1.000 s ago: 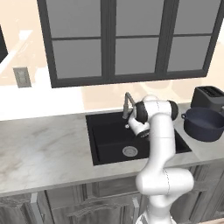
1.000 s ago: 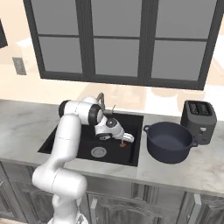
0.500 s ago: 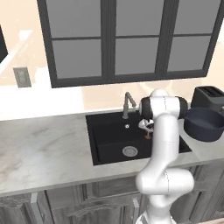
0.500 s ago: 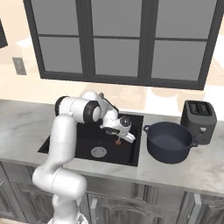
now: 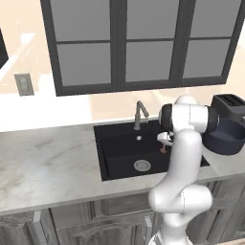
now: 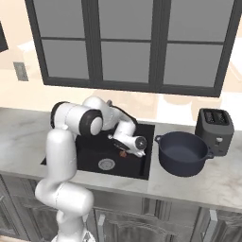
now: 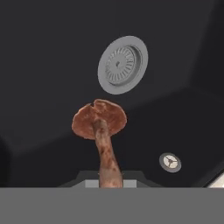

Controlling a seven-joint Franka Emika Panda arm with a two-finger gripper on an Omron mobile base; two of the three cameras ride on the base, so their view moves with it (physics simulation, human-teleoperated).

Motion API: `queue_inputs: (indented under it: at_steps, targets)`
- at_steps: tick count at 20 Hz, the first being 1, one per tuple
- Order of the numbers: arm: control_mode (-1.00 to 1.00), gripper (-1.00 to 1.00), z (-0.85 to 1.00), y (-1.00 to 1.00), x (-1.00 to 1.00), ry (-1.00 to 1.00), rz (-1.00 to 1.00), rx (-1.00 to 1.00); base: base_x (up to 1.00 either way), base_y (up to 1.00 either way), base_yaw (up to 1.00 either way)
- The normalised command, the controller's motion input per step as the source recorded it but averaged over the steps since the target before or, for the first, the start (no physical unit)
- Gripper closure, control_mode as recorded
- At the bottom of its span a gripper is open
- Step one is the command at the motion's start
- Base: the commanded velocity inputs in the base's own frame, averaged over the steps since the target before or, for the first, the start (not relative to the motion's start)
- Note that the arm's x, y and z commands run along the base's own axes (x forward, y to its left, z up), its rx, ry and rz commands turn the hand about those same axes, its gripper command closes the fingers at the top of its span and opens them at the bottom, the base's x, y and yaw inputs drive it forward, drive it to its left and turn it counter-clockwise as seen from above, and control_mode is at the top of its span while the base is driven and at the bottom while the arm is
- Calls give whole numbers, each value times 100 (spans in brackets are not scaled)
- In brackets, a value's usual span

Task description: Dump the mushroom from the pot into the sink. Then turn on the water and wash the mushroom. Then turn off the water and put the mushroom back in the pot.

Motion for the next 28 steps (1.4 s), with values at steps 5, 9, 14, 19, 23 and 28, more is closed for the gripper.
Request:
queue_inputs:
  at_steps: [5,9,14,19,23,28]
  targets:
    - [-100,100,40,-18,-79,-2,0,-2,0,0,0]
    - [-100,100,95,-3,-23,0,0,-5,0,0,0]
    - [-100,100,100,0,0,1,0,-1,0,0,0]
    - [-100,100,100,0,-1,5,-3,0,0,0,0]
    - [-100,100,66,-14,-27,5,-10,0,0,0,0]
    - [-100,100,40,-28,-34,4,-15,0,0,0,0]
